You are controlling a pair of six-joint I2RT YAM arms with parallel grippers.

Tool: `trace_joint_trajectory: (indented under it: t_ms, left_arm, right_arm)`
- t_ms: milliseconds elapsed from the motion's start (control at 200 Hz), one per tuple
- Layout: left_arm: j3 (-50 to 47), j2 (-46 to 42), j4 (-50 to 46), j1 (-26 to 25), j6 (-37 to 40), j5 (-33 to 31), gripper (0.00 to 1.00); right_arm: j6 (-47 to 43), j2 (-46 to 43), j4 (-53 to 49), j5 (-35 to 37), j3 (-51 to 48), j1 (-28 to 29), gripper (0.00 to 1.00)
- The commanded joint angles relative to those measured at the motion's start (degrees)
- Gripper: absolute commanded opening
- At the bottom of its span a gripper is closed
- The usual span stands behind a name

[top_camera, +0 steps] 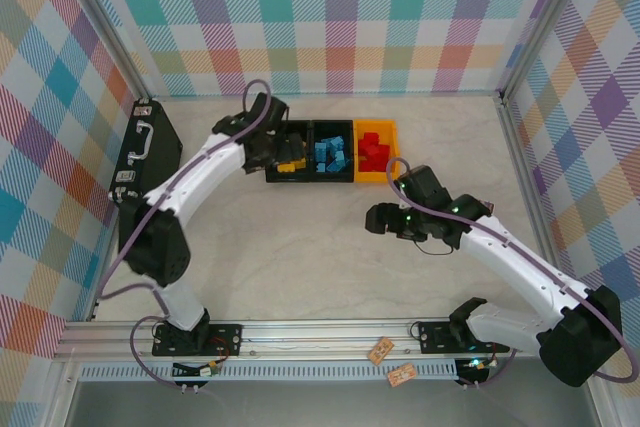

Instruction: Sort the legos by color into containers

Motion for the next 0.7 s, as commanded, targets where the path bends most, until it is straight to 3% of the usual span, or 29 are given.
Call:
trace_joint_trajectory:
  t_ms: [0,215,340,405,560,635,695]
  left_arm:
    - [-9.66,-8.68,5.72,-0.43,1.92,1.52,1.00]
    - [-27.38,-26.54,8.58,0.41,5.51,-7.34,1.00]
    - [-36.22,-35.23,10.63,4.16,7.04,-14.47,1.00]
    - [-41.72,-39.95,15.69,5.73,11.54,-18.09,1.00]
    - [-56.25,-48.98,37.96,10.36,21.72,-23.43,1.00]
    - [-61.05,-47.51,49.02,12.69,24.99,-23.25,1.00]
    - [-61.24,-42.42,53.78,14.85,25.75,-21.19,1.00]
  right_arm:
    - [-3.64,-1.19,-1.32,4.09,2.28,-0.66,1.00]
    - [-7.33,-1.38,0.89,11.85,3.09,-2.63,0.99]
    - [-8.03,-0.52,1.02,26.94,3.58,-3.38,0.99]
    - [-9.11,-0.16,3.18,35.79,2.41,-3.90,0.99]
    - [-21.39,-2.80,25.89,47.47,-8.96,-5.69,0.99]
    - [-29.92,-3.22,42.73,50.11,-16.83,-6.96,0.99]
    - [-32.15,-2.46,50.16,50.86,-20.59,-9.33,0.99]
